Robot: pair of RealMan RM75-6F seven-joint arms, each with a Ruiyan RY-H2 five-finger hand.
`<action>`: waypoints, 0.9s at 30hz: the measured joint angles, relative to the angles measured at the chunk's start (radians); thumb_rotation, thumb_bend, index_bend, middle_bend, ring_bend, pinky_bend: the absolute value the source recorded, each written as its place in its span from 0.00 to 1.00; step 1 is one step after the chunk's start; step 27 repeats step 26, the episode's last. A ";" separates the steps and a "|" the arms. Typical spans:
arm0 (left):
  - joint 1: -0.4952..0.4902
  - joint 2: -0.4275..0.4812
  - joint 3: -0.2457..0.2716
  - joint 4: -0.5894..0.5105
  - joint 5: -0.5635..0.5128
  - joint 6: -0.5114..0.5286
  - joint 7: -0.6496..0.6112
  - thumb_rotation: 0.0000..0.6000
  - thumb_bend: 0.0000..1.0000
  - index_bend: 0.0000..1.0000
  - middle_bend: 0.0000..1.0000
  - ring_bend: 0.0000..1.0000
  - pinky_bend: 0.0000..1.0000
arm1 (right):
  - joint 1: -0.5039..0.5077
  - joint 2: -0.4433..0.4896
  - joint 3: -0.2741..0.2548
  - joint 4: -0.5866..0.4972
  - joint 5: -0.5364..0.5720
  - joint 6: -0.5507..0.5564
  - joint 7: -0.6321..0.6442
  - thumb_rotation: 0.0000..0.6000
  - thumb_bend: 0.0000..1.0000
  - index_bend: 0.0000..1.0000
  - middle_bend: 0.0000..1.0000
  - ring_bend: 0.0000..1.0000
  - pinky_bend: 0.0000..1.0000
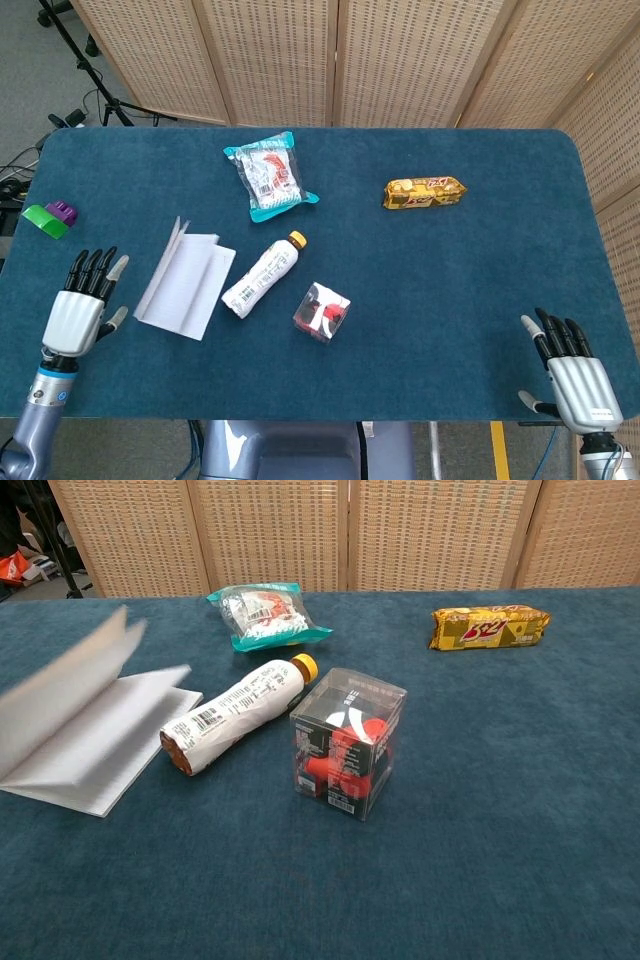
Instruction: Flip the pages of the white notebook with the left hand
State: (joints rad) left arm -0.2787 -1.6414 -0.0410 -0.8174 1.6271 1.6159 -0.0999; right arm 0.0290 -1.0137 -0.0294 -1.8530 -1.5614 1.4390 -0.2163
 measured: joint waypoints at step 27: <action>0.085 0.414 0.068 -0.800 -0.124 -0.128 0.298 1.00 0.00 0.00 0.00 0.00 0.00 | 0.003 0.004 0.003 -0.003 0.008 -0.004 0.004 1.00 0.00 0.00 0.00 0.00 0.00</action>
